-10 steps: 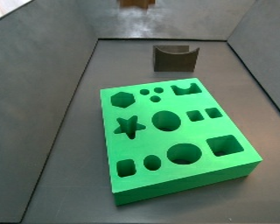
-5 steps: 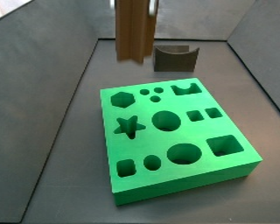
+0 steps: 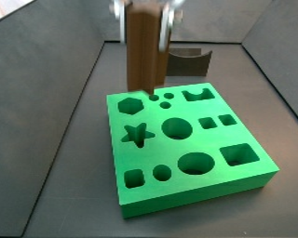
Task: Pick up the star object. Move up. Place the star object on the fixture. Regrasp the star object. Move to above the board. Insert the star object.
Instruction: Insert the star object.
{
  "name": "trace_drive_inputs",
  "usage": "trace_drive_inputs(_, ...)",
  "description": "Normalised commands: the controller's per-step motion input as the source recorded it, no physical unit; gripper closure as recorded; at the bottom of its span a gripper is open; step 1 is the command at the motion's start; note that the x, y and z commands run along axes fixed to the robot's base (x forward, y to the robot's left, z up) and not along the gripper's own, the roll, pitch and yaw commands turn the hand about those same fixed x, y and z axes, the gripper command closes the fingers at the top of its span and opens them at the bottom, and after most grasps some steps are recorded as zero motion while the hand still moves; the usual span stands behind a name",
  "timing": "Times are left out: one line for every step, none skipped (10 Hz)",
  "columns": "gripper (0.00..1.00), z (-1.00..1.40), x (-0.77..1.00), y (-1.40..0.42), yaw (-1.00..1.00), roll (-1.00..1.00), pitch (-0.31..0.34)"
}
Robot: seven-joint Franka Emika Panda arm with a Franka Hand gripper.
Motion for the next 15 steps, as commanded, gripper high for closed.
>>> trace_drive_inputs(1.0,-0.48,0.0,-0.11,-0.83,0.09,-0.053)
trace_drive_inputs(1.0,-0.25,-0.16,0.0,-0.48,0.07,0.0)
trace_drive_inputs(1.0,-0.33,-0.4,0.0,-0.48,0.07,0.0)
trace_drive_inputs(1.0,-0.13,-0.38,0.03,-0.46,0.06,0.0)
trace_drive_inputs(1.0,0.0,0.0,0.0,0.0,-0.01,0.0)
trace_drive_inputs(1.0,-0.33,0.0,-0.08,-0.03,0.01,-0.067)
trace_drive_inputs(1.0,-0.56,0.0,-0.17,-0.07,0.1,-0.101)
trace_drive_inputs(1.0,-0.62,0.0,-0.19,-0.06,0.14,-0.109)
trace_drive_inputs(1.0,-0.57,0.0,-0.12,-0.11,0.19,-0.096)
trace_drive_inputs(1.0,-0.54,0.0,-0.11,-0.15,0.22,-0.076)
trace_drive_inputs(1.0,-0.53,0.05,-0.09,-0.14,0.23,-0.046)
trace_drive_inputs(1.0,-0.31,0.0,0.0,-0.1,0.09,-0.046)
trace_drive_inputs(1.0,-0.1,0.01,0.0,0.0,0.0,0.0)
trace_drive_inputs(1.0,-0.19,0.16,-0.01,-0.06,0.0,0.0)
trace_drive_inputs(1.0,-0.22,0.34,-0.13,-0.07,0.04,0.0)
